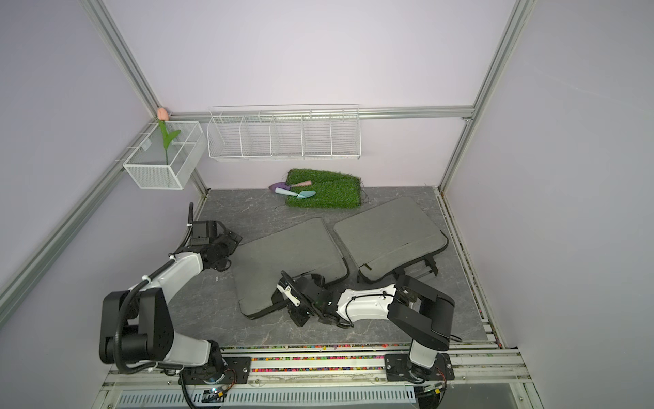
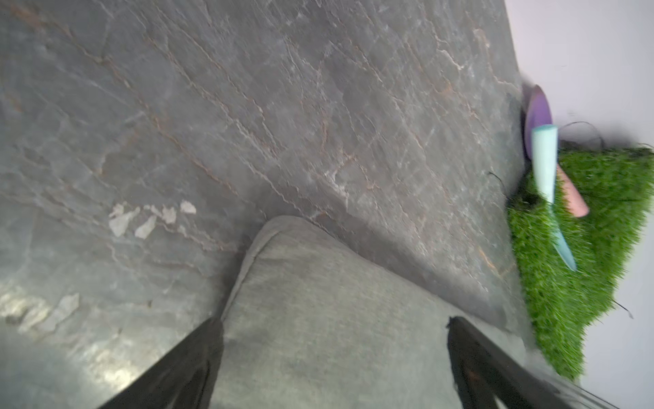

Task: Put the mouse into the laptop bag
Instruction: Zip the zipper on the zippered laptop bag.

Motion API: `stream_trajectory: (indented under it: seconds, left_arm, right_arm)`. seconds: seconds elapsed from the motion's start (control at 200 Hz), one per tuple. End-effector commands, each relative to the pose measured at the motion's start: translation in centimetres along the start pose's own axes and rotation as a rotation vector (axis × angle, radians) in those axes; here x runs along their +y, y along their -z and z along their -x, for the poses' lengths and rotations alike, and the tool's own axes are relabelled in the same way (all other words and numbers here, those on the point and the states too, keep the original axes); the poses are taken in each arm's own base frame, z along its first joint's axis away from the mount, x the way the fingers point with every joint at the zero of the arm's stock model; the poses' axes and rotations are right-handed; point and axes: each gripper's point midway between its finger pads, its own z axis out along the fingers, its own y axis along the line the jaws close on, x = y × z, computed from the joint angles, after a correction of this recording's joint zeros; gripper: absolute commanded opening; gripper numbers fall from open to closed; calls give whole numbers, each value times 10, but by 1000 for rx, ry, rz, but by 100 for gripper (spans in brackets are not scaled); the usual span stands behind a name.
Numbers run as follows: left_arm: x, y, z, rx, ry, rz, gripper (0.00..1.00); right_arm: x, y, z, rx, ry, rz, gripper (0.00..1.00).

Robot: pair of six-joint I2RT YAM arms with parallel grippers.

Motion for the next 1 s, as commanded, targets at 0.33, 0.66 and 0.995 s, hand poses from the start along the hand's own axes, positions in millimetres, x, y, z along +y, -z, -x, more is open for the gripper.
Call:
stream_trajectory:
  seconds: [0.33,0.66,0.995]
  left_arm:
    - [-76,-84,62,54,-150,-85,93]
    - [-54,-94,0,170,-112,-93,92]
    - [-42,-63,-19,135,-101,-213,92]
  right_arm:
    - [0,-5,7,1,-48,45,6]
    - [-45,3,14,-44,-171,61,6]
    - [-133,11,48,-10,-246,10,6]
